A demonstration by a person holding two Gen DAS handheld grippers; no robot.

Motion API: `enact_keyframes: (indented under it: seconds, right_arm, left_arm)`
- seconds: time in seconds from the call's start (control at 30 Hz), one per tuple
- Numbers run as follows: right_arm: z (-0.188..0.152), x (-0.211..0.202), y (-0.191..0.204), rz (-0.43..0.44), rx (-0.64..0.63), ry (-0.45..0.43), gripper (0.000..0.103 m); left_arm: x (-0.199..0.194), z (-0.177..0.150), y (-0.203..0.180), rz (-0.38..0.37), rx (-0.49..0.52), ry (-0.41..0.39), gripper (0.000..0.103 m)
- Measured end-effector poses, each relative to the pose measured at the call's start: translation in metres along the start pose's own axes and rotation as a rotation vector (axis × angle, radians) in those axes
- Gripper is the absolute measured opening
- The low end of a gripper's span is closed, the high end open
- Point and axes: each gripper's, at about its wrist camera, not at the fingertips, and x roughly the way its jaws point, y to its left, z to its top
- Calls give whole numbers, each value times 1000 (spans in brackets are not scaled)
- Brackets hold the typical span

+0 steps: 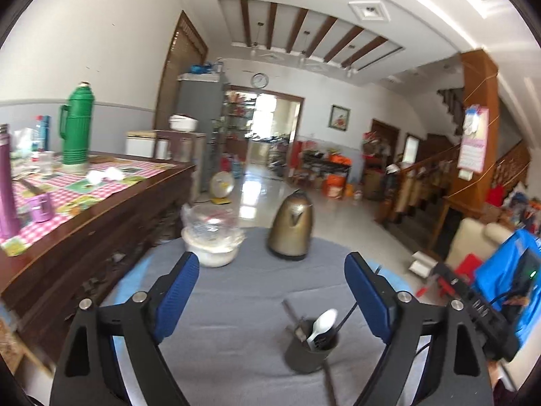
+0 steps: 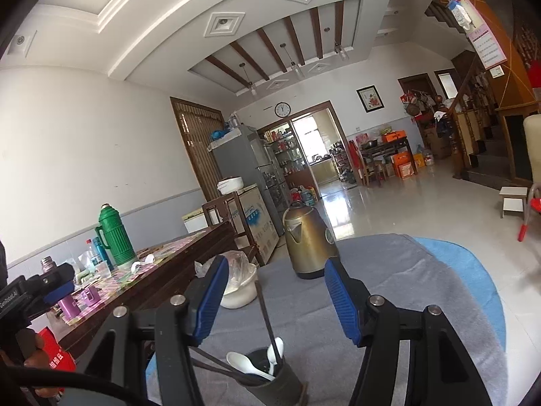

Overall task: Organize utensils
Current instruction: 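Lower both open grippers toward the last two chopsticks beside the cup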

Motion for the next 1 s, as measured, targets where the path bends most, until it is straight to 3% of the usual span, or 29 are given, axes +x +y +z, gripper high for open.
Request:
enact_keyframes:
  seconds: [0.27, 0.37, 0.53, 0.7, 1.0]
  right_arm:
    - [-19, -10, -9, -9, -36, 79, 63]
    - [-32, -10, -9, -10, -57, 120, 63]
    - [-62, -4, -13, -15, -81, 234, 63]
    - [-88, 0, -15, -9, -106, 306, 63]
    - [-116, 24, -34, -32, -40, 432, 56]
  left_arm:
    - [-11, -49, -12, 117, 101, 149, 92]
    - [-12, -74, -13, 131, 103, 203, 92]
    - [7, -123, -13, 169, 103, 369, 92]
    - [21, -152, -7, 194, 63, 483, 92]
    - [41, -172, -5, 239, 48, 568, 92]
